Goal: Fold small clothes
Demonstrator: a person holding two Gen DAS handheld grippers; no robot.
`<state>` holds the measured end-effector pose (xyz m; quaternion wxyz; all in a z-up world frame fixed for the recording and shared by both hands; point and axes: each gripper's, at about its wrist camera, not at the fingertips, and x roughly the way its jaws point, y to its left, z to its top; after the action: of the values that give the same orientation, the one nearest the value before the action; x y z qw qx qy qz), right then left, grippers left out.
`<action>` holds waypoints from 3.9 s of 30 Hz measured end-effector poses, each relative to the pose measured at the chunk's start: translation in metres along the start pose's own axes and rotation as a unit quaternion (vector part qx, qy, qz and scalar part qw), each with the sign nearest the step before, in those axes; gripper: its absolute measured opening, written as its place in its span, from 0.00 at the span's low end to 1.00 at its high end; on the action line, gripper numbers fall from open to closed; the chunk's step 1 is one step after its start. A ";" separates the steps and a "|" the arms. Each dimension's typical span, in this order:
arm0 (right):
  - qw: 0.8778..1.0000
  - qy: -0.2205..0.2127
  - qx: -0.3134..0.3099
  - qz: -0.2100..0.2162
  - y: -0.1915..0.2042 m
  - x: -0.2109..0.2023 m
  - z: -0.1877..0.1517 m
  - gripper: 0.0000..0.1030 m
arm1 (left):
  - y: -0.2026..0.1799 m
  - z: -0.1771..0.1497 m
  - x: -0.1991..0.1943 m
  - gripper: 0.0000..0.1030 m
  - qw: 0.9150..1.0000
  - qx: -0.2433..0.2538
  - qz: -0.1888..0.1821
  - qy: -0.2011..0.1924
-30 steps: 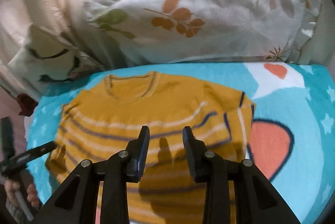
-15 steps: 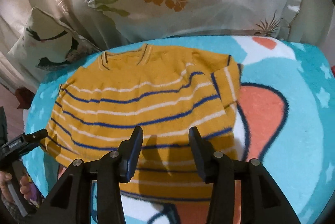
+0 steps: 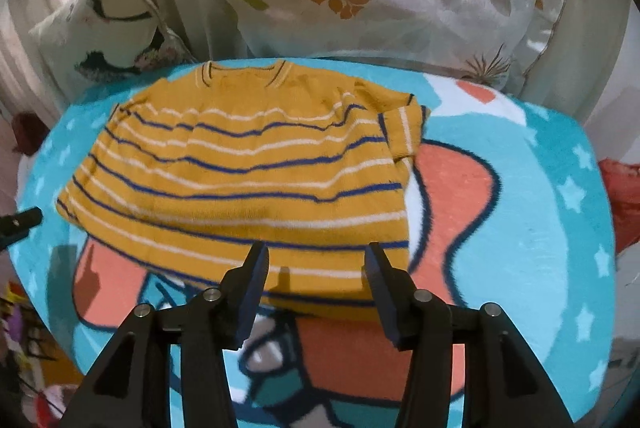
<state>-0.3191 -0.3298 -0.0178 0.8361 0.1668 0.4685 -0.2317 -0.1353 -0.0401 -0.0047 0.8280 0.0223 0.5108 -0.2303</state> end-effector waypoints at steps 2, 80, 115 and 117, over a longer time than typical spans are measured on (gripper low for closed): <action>1.000 -0.003 -0.013 -0.005 0.004 -0.004 -0.005 0.54 | 0.000 -0.006 -0.007 0.84 1.000 0.004 0.006 -0.005; 0.950 -0.047 -0.308 -0.021 0.346 0.090 -0.005 0.52 | -0.010 0.179 0.183 0.30 0.953 0.133 -0.223 0.155; 0.997 -0.039 0.064 0.036 -0.081 -0.006 -0.042 0.30 | -0.283 0.059 0.050 0.58 0.944 0.223 -0.236 0.059; 0.995 -0.057 0.074 0.040 -0.092 -0.020 -0.038 0.38 | -0.261 0.058 0.047 0.59 0.954 0.217 -0.201 0.045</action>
<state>-0.4049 -0.3835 -0.0250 0.8552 0.2338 0.3948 -0.2412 -0.1751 -0.3052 0.0345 0.7162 0.1087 0.4791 -0.4956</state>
